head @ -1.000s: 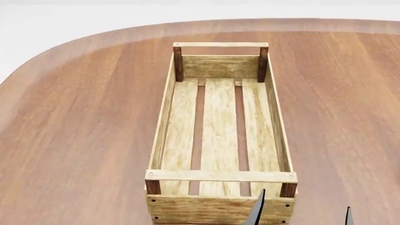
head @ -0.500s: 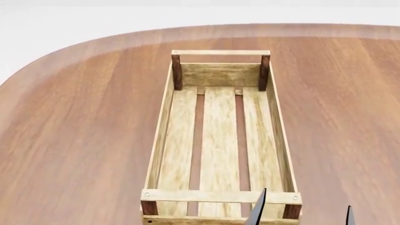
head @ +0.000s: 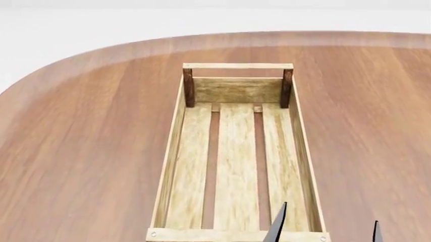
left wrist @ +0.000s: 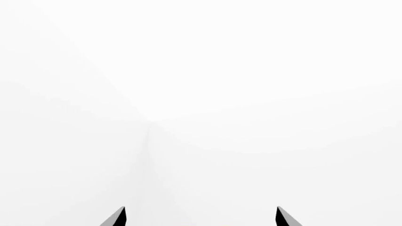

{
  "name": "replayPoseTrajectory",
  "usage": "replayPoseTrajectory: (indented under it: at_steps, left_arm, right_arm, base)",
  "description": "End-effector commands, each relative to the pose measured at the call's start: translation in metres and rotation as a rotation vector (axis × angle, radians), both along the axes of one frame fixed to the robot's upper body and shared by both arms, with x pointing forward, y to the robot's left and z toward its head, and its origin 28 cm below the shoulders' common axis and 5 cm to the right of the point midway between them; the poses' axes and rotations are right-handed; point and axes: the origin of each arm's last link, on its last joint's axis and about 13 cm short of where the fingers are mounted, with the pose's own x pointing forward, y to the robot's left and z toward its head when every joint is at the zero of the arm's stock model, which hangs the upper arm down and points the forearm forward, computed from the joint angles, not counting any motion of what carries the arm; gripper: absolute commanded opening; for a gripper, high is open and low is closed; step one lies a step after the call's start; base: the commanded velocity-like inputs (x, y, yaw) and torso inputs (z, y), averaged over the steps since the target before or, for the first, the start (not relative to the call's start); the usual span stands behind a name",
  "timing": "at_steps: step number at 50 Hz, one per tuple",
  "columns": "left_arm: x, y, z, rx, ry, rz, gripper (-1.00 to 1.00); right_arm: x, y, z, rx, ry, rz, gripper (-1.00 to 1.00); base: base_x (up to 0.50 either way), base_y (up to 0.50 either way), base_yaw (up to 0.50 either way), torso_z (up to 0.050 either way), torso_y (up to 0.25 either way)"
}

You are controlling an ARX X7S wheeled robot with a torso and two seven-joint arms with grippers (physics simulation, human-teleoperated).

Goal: Pick up the cream cheese and put it in the tray.

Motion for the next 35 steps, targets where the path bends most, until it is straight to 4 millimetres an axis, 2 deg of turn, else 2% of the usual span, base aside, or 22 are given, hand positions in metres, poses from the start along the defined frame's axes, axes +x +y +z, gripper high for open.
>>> replayPoseTrajectory:
  at_steps: [1,35]
  left_arm:
    - [-0.0001,-0.0001,0.0003,0.0,-0.001,-0.001,1.0]
    - [-0.0013,0.0023,0.0028,-0.004,-0.006,0.002,1.0]
  right_arm:
    - [-0.0001,0.0004,0.0,-0.001,0.0,0.001,1.0]
    - [0.0008,0.0006,0.0013,-0.003,-0.004,0.001,1.0]
  base:
    - [0.14,0.0,0.0,0.0,0.0]
    - [0.14,0.0,0.0,0.0,0.0]
